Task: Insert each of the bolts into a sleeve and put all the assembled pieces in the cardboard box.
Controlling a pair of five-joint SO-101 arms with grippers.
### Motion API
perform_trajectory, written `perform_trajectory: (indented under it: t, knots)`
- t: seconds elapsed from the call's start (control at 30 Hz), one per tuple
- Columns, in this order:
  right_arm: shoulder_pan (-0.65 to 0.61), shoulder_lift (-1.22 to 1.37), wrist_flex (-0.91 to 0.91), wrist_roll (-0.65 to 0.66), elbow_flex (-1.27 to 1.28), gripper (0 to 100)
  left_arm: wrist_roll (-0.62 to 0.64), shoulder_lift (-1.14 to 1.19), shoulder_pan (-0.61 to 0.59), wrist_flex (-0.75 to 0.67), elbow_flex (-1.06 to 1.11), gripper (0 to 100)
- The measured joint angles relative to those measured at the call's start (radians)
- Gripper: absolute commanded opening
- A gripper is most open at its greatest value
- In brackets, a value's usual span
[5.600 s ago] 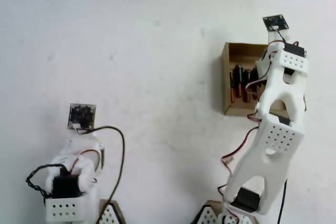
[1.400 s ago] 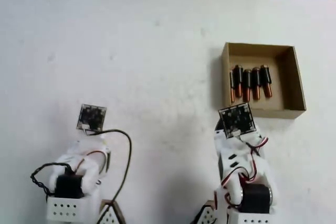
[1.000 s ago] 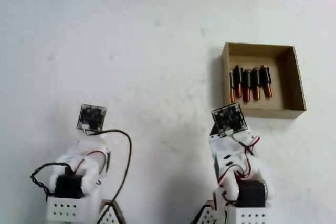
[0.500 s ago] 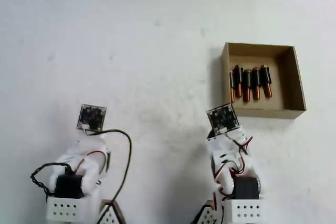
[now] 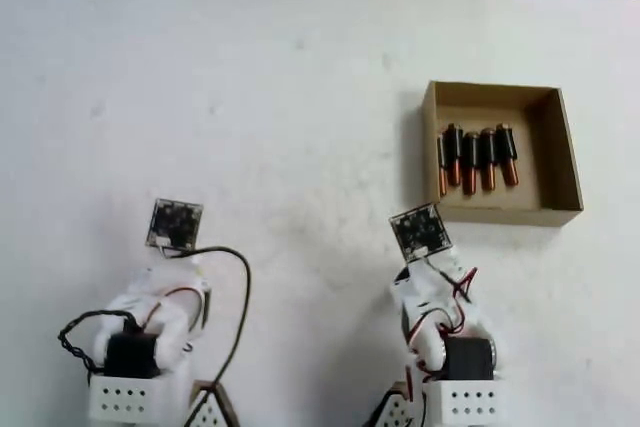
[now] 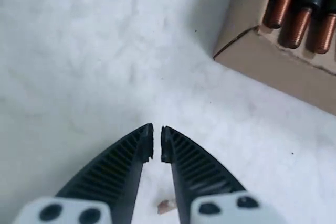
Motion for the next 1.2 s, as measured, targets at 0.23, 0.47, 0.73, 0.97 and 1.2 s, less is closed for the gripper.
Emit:
perform_trajectory:
  t: [0.23,0.47,0.73,0.97,1.2]
  knots:
    - [0.000,0.000,0.064,0.000,0.000,1.8,0.000,0.000,0.000,0.000,0.000,2]
    - [0.083,0.000,0.066,0.000,0.000,1.8,0.000,0.000,0.000,0.000,0.000,2]
    - [0.084,0.000,0.066,-0.133,0.000,1.7,0.000,0.000,0.000,0.000,0.000,2]
    - [0.037,0.000,0.066,-0.287,0.000,1.7,0.000,0.000,0.000,0.000,0.000,2]
    - [0.018,0.000,0.066,-0.290,0.000,1.7,0.000,0.000,0.000,0.000,0.000,2]
